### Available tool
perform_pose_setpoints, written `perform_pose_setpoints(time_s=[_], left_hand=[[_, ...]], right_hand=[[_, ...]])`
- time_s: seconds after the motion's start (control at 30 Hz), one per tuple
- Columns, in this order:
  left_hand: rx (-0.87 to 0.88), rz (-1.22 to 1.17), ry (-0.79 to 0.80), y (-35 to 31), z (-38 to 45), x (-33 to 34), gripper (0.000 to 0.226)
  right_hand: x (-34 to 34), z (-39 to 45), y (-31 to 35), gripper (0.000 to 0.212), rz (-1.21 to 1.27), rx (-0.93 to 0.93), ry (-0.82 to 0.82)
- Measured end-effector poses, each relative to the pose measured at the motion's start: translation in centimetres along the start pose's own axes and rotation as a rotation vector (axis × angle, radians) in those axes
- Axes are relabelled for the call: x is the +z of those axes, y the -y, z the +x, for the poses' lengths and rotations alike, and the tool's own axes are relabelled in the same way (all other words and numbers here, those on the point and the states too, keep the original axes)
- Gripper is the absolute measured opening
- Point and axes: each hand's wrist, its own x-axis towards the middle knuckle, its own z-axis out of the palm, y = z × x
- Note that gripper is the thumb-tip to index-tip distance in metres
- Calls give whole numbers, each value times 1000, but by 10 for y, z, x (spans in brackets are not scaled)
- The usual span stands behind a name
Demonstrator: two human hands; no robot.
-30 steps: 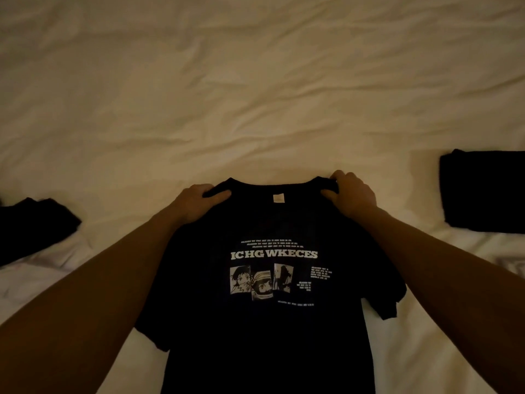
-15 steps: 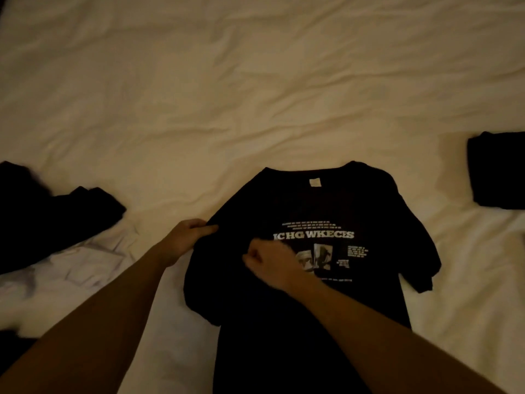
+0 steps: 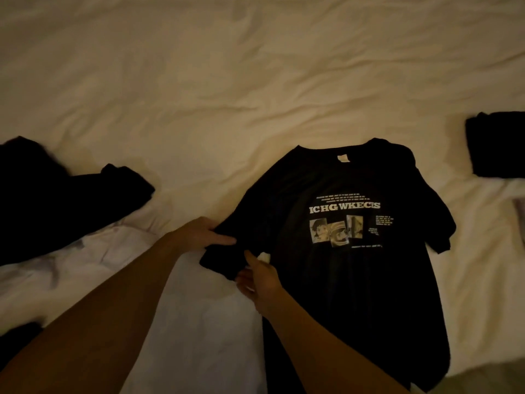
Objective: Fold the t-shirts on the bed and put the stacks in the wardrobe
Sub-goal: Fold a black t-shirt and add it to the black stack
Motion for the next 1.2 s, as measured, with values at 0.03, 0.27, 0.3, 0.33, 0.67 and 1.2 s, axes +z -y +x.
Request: perform_pose_setpoints(time_s=[0.03,0.27,0.3,0.33,0.67,1.2], left_hand=[[-4,-3,31,2,-1,-3,30],[189,-152,-234,1,-13,-41,23],[207,-118,-294,2,-14,-48,23],[223,-108,-366,3,-14,-56,23],[5,520,-731,41,-22,-65,38],[226,471,-379,-115,-7,96,19]], right_hand=[[4,1,0,24,24,-9,-17],[32,-9,-13,24,218,-44,26],[39,-12,-14,25,259,-43,72],[46,-15,-15,25,282,-38,112],[67,-13,-13,31,-298,77,62],[-161,-53,119,16,-258,-363,-164]])
